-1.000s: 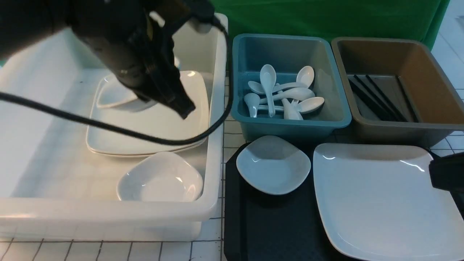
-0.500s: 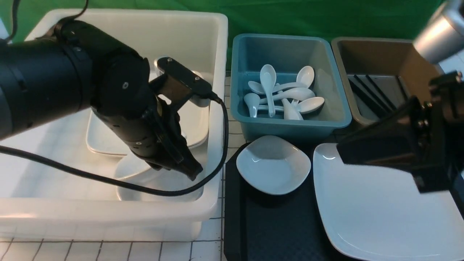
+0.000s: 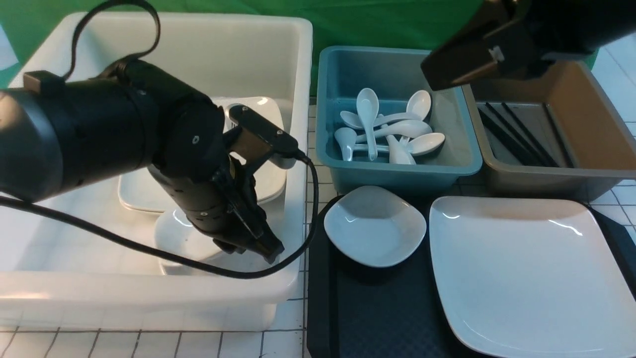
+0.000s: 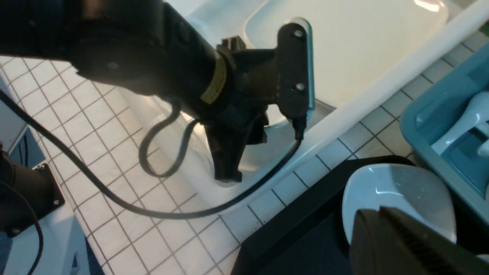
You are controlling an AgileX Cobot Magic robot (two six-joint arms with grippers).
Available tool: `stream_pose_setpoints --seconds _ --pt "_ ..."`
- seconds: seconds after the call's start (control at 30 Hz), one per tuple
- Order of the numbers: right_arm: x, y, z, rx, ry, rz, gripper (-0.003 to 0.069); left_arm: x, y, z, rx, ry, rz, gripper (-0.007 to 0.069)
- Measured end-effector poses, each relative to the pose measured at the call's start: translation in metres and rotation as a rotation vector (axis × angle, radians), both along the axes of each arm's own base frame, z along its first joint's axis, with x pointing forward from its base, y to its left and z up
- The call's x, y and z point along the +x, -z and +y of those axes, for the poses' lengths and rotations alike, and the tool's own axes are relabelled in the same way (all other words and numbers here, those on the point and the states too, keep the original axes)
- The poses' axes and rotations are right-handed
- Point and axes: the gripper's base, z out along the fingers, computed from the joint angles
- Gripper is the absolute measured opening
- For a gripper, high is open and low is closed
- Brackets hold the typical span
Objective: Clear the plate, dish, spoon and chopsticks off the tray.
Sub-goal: Use the left arm to put the small plate into the large storage box on the left, then use the left arm to grab a small plate from the dinner plate
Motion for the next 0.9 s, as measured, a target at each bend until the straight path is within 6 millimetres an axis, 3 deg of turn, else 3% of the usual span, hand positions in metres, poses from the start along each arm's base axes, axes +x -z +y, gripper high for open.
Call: stream_pose_setpoints --seconds 0.2,0.33,0.47,0.6,0.7,0.77,0.8,0.9 --pt "-0.004 0.001 0.007 -0.025 -0.027 -0.010 0.0005 -0.001 -0.002 -0.003 -0.038 -0.015 0.012 0.0422" --pt "-0.003 0.001 0.007 -0.034 -0.027 -0.015 0.0005 -0.005 -0.017 -0.004 -0.083 -0.036 0.032 0.0472" --pt "-0.003 0.002 0.007 -0.037 -0.026 -0.014 0.0005 -0.010 -0.033 -0.003 -0.098 -0.041 0.034 0.0466" --pt "0.000 0.003 0.001 -0.089 0.021 -0.042 0.0005 -0.018 -0.067 0.001 -0.151 -0.054 -0.015 0.0369" --pt "0.000 -0.002 -0.014 -0.164 0.130 -0.099 0.0005 -0.024 -0.105 0.001 -0.215 -0.036 -0.088 0.0168" --pt "-0.004 -0.007 -0.023 -0.191 0.178 -0.139 0.0005 -0.026 -0.118 -0.002 -0.222 0.008 -0.116 0.0082" --pt "-0.012 -0.013 -0.035 -0.210 0.222 -0.178 0.0005 -0.029 -0.134 -0.010 -0.235 0.067 -0.159 0.0032" --pt "-0.032 -0.019 -0.054 -0.212 0.272 -0.216 0.0005 -0.032 -0.144 -0.029 -0.251 0.143 -0.185 0.0006"
